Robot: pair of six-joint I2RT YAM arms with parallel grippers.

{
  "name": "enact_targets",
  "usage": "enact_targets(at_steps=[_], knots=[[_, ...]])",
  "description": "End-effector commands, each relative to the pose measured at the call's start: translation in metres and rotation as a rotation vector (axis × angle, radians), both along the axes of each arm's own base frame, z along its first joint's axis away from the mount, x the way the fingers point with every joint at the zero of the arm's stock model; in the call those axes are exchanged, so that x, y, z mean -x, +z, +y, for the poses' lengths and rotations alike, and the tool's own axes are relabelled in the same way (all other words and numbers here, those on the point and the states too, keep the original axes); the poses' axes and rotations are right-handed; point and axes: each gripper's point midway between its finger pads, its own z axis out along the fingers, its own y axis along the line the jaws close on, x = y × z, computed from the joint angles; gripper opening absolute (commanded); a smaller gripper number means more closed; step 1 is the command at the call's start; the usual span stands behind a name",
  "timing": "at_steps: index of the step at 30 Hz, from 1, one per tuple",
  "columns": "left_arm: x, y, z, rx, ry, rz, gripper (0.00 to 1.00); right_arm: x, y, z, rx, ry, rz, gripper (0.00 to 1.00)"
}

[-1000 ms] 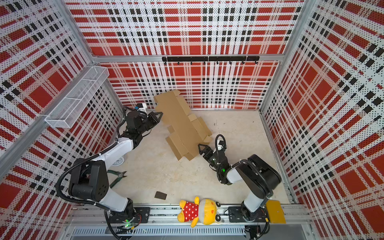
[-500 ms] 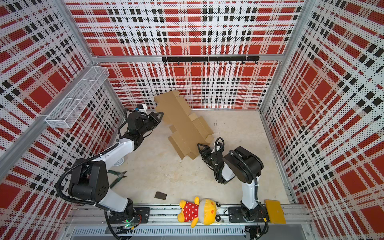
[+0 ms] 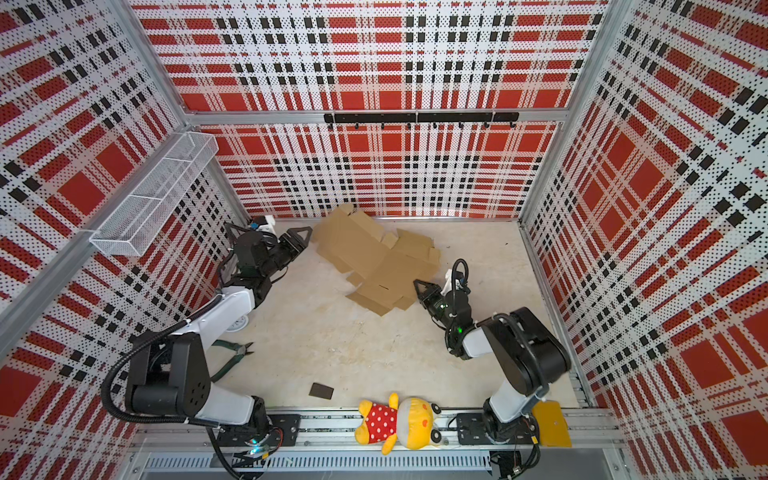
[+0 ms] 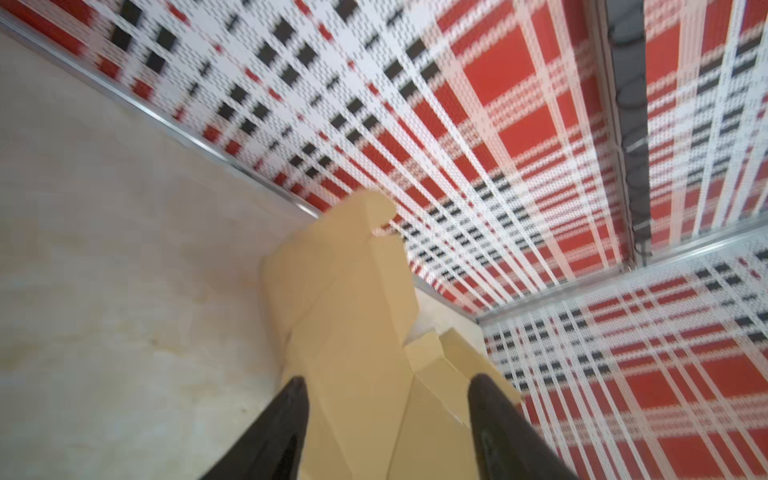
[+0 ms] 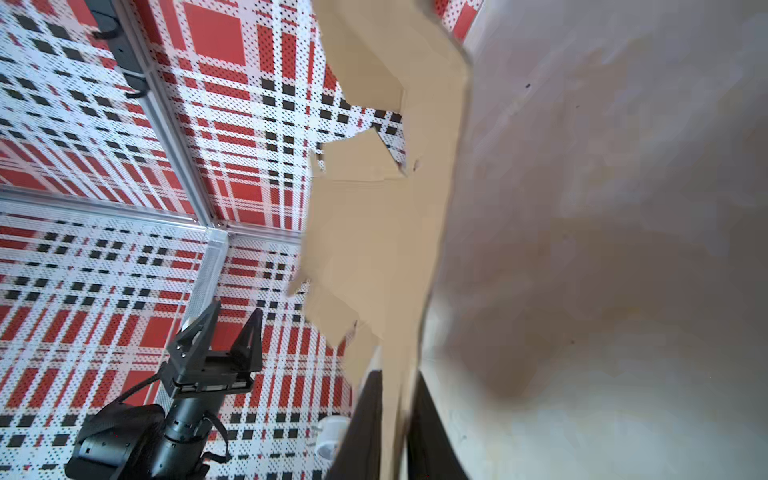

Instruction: Fold the paper box

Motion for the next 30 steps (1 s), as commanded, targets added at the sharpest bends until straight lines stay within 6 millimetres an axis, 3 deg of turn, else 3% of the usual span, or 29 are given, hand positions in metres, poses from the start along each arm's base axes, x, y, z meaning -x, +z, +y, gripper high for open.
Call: enact_targets(at_steps=[1, 4, 9, 13, 17, 20, 25, 30], knots=[[0.011, 0.036, 0.016, -0.153, -0.046, -0.129, 0.67, 0.017, -0.006, 0.001, 0.237, 0.189, 0.070, 0.16], [0.014, 0.057, 0.016, -0.275, -0.102, -0.200, 0.66, 0.022, 0.006, -0.022, 0.467, 0.285, 0.092, 0.16], [0.020, 0.081, -0.017, -0.349, -0.306, -0.325, 0.66, 0.026, 0.026, -0.056, 0.789, 0.532, 0.138, 0.15], [0.025, 0.076, -0.054, -0.399, -0.443, -0.368, 0.66, 0.020, 0.039, -0.064, 0.960, 0.697, 0.127, 0.13], [0.034, 0.056, -0.098, -0.478, -0.585, -0.381, 0.68, 0.001, 0.046, -0.075, 1.104, 0.767, 0.119, 0.12], [0.025, 0.041, -0.109, -0.496, -0.594, -0.347, 0.68, -0.017, 0.047, -0.077, 1.126, 0.740, 0.129, 0.11], [0.018, 0.024, -0.125, -0.497, -0.591, -0.282, 0.67, -0.018, 0.022, -0.080, 0.946, 0.596, 0.232, 0.37], [0.029, 0.009, -0.135, -0.561, -0.626, -0.262, 0.74, -0.017, -0.018, -0.121, 0.735, 0.394, 0.343, 0.55]])
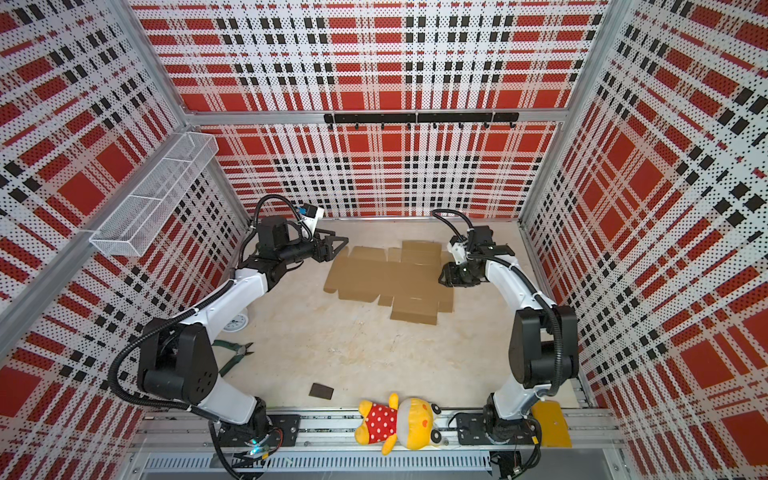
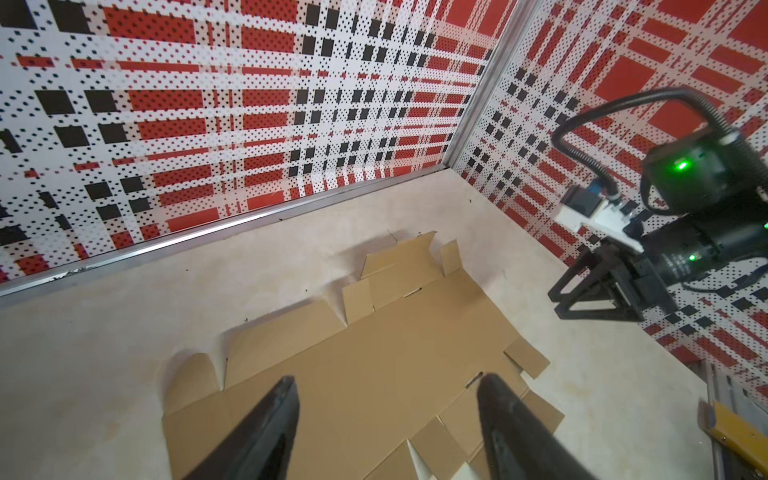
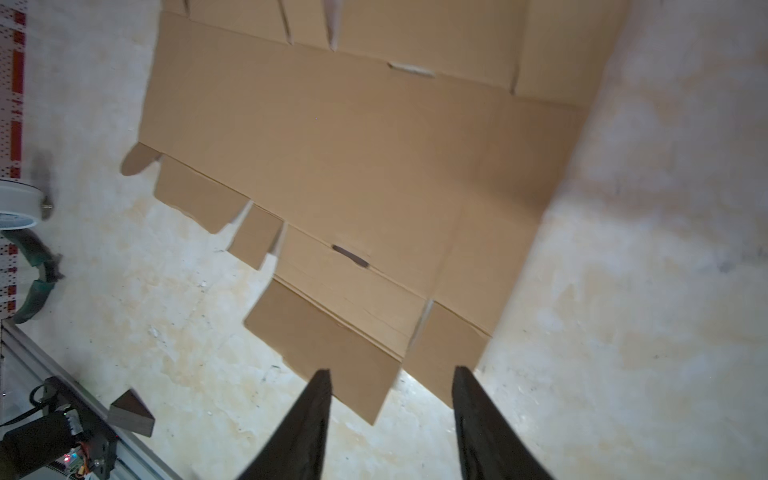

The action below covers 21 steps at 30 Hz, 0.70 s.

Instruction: Fold the paper box

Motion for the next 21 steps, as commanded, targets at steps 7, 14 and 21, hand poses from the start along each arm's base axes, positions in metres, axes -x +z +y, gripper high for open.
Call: enact_targets(at_steps=[7, 14, 21], knots=[[0.007, -0.008, 0.004, -0.112, 0.028, -0.014, 0.88, -0.026, -0.034, -0.024, -0.201, -0.211, 0.000, 0.59], [0.006, -0.011, 0.011, -0.153, 0.061, -0.022, 0.95, -0.040, -0.067, -0.020, -0.250, -0.237, 0.038, 0.59], [0.009, -0.009, 0.012, -0.178, 0.050, -0.038, 0.97, -0.040, -0.097, -0.019, -0.272, -0.271, 0.071, 0.59]])
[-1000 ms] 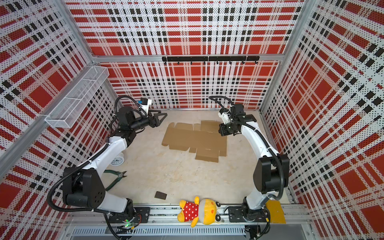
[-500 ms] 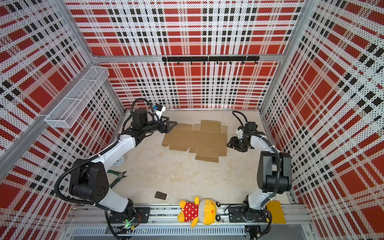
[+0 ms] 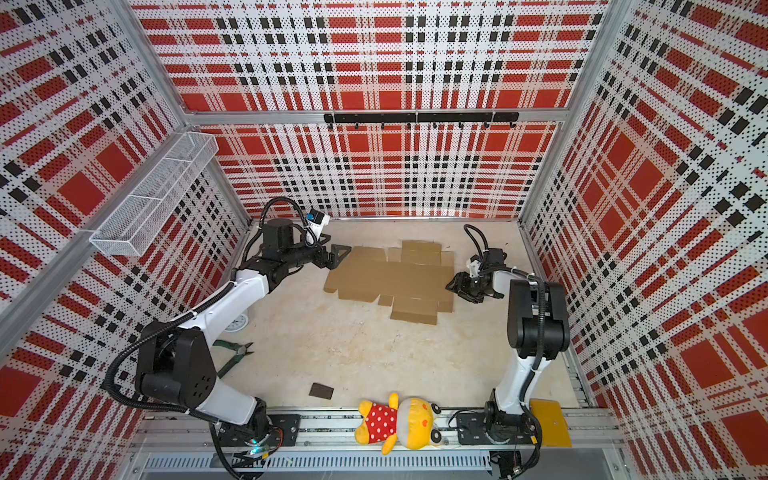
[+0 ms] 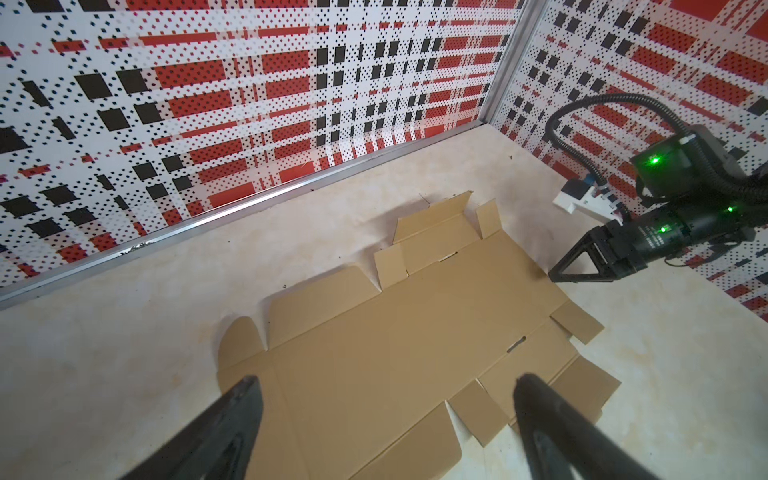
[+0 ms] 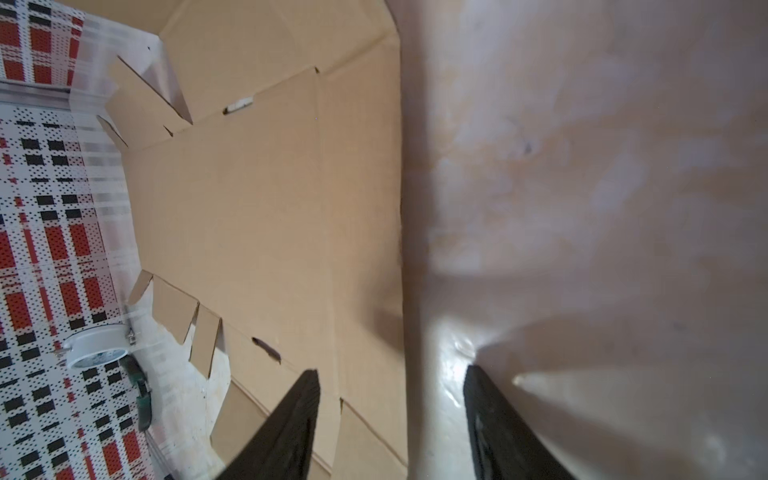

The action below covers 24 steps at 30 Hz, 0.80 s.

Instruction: Fold the paper box

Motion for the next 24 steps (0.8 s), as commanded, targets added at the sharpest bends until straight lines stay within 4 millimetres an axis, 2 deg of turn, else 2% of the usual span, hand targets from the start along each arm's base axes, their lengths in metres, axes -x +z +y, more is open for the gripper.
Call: enact_targets(at_steps=[1, 5, 11, 15, 18, 24], knots=[[0.006, 0.011, 0.003, -0.021, -0.005, -0.034, 0.97, -0.004, -0.014, 0.002, -0.019, -0.017, -0.013, 0.59], [0.004, 0.011, 0.006, -0.017, 0.001, -0.025, 0.97, -0.009, -0.011, 0.007, -0.057, -0.001, -0.031, 0.52], [0.002, 0.015, 0.012, -0.003, 0.018, -0.036, 0.97, -0.017, -0.010, 0.015, -0.098, 0.023, -0.041, 0.28], [0.001, 0.019, 0.019, 0.009, 0.035, -0.045, 0.97, -0.018, -0.006, 0.014, -0.075, 0.054, -0.059, 0.00], [0.001, 0.023, 0.024, 0.020, 0.038, -0.050, 0.97, -0.017, 0.010, 0.011, -0.022, 0.097, -0.079, 0.00], [0.000, 0.027, 0.033, 0.023, 0.049, -0.069, 0.97, -0.016, 0.070, -0.008, 0.165, 0.193, -0.140, 0.00]])
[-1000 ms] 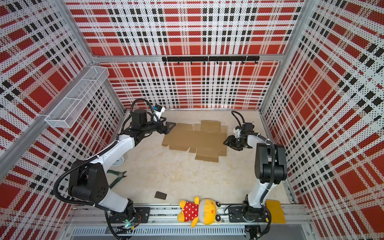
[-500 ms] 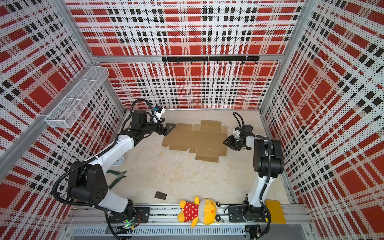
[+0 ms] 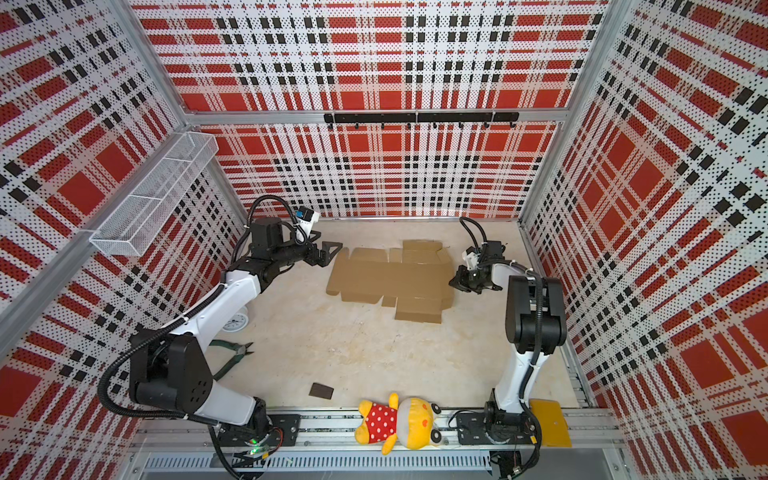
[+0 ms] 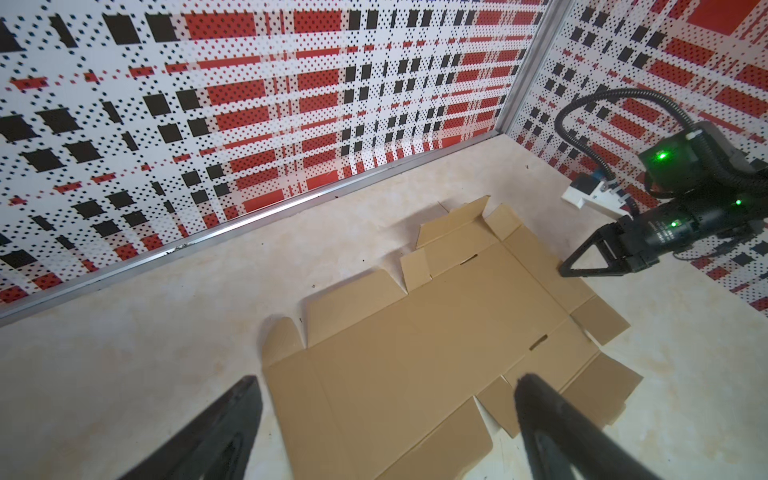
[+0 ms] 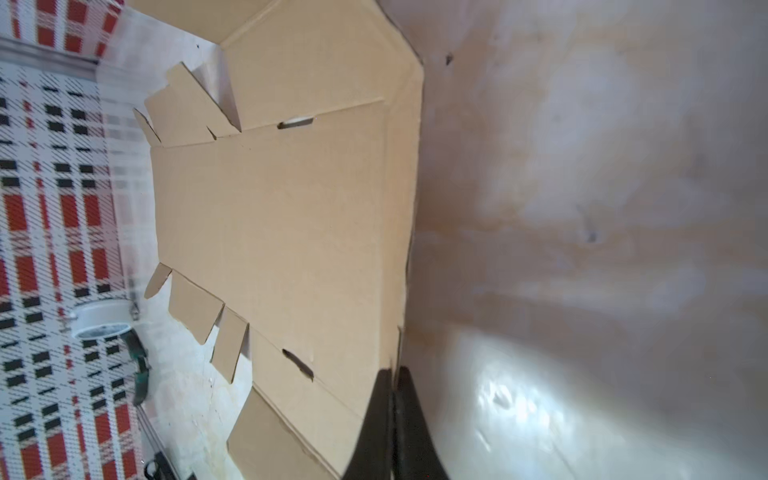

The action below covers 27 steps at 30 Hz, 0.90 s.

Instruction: Fold the paper box

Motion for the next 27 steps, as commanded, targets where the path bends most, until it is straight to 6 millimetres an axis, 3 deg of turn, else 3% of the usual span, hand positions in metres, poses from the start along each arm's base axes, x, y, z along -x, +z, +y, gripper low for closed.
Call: enact_targets(at_steps=[1, 6, 15, 21, 27], knots=[[0.005, 0.013, 0.004, 0.021, -0.006, -0.038, 0.97, 0.005, 0.051, -0.012, 0.145, 0.094, -0.085, 0.00], [0.006, 0.015, 0.008, 0.009, -0.016, -0.057, 0.96, 0.013, 0.098, -0.015, 0.282, 0.180, -0.172, 0.00], [0.010, 0.012, 0.009, -0.012, -0.055, -0.077, 0.96, 0.043, 0.142, 0.015, 0.722, 0.625, -0.312, 0.00], [0.011, 0.006, 0.004, -0.022, -0.073, -0.076, 0.96, 0.012, 0.165, 0.020, 0.813, 0.650, -0.375, 0.00], [0.013, 0.005, -0.003, -0.007, -0.095, -0.086, 0.95, -0.017, 0.161, 0.051, 0.924, 0.794, -0.412, 0.00]])
